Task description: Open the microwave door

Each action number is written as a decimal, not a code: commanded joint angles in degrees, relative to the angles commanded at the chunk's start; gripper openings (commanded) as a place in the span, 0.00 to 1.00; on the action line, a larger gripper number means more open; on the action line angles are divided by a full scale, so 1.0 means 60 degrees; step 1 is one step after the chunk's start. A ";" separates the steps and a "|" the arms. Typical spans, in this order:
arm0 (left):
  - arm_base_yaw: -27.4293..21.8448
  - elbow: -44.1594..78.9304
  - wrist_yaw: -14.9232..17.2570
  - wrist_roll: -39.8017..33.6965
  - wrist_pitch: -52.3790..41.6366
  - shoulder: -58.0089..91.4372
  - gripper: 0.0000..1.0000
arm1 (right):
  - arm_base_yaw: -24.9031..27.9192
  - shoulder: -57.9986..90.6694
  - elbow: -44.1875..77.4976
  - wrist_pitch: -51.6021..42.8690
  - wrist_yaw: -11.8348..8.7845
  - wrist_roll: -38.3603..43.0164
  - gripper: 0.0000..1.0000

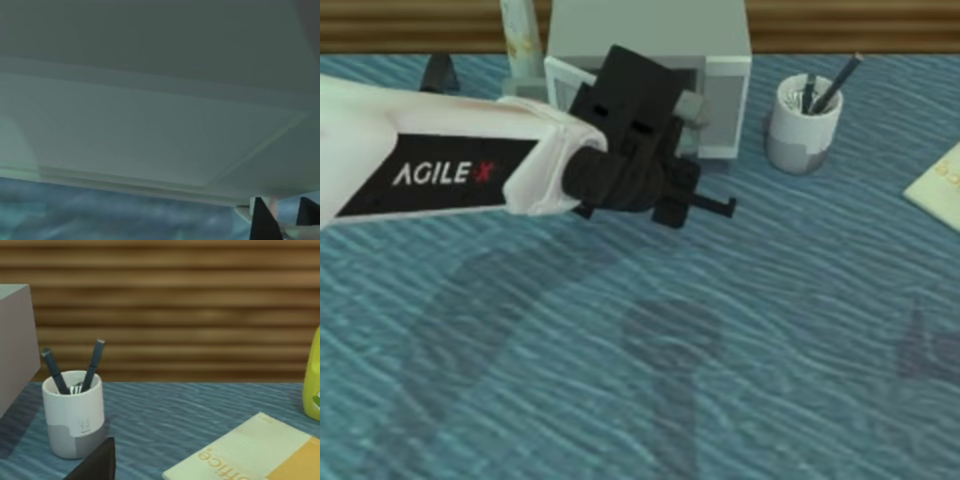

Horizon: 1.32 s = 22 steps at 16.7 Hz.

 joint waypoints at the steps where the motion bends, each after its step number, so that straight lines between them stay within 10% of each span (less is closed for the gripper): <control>1: 0.0013 -0.0070 0.0045 0.0108 0.0005 -0.0024 0.00 | 0.0000 0.0000 0.0000 0.0000 0.0000 0.0000 1.00; 22: 0.0351 -0.0600 0.0626 0.0848 0.0255 -0.0476 0.00 | 0.0000 0.0000 0.0000 0.0000 0.0000 0.0000 1.00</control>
